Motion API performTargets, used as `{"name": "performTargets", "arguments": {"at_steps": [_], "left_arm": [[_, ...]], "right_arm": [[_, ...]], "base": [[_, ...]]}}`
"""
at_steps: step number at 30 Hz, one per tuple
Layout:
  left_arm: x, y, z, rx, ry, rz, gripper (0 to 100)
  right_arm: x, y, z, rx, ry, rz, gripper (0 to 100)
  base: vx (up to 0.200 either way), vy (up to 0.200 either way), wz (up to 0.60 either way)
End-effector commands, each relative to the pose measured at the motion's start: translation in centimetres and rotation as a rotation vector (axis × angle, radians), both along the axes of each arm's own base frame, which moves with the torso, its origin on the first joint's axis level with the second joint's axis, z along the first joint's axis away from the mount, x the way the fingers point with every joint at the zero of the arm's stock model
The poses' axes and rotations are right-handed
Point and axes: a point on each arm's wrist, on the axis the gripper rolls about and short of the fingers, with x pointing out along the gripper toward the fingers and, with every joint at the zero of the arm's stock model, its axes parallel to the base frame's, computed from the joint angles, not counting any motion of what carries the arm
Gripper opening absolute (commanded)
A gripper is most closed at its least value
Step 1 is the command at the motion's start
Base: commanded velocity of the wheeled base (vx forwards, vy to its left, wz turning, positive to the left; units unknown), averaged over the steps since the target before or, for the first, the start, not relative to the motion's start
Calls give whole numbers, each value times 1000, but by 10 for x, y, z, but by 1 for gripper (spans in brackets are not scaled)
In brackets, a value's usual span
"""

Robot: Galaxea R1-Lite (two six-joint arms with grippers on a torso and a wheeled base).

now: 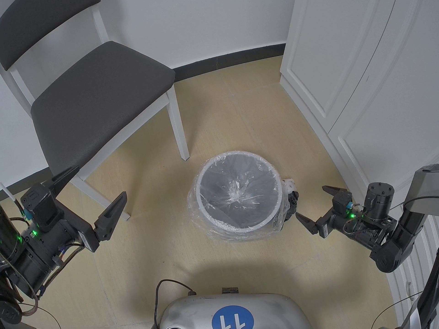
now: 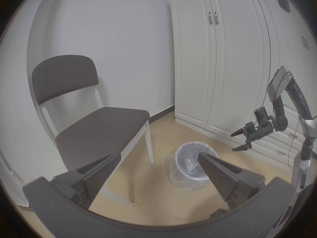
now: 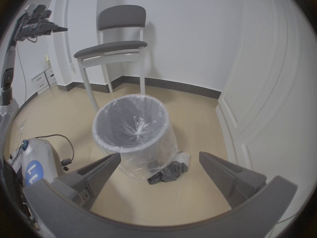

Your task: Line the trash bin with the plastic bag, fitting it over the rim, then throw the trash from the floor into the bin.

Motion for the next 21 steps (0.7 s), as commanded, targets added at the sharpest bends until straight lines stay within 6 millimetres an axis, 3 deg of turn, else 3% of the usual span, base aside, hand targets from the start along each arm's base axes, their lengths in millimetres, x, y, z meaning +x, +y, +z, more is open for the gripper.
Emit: {"name": "performTargets", "arguments": {"at_steps": [1, 10, 11, 13, 18, 21], "left_arm": [[0, -1, -1, 2, 7, -10, 100], [-10, -14, -10, 22, 39, -111, 100], [-9, -15, -10, 25, 46, -108, 100], [-9, -15, -12, 38, 66, -105, 100], [-5, -20, -20, 73, 133, -113, 100], [18, -47, -21, 71, 189, -142, 100]], "right_arm": [[7, 2, 16, 52, -43, -44, 100], [53, 13, 32, 285, 183, -278, 100], [68, 18, 35, 383, 249, -330, 100], [80, 24, 42, 471, 301, -357, 100], [84, 24, 51, 518, 334, -381, 100], [81, 13, 69, 538, 297, -394, 100]], "base": [[0, 0, 0], [0, 0, 0], [0, 0, 0], [0, 0, 0], [0, 0, 0], [0, 0, 0]]}}
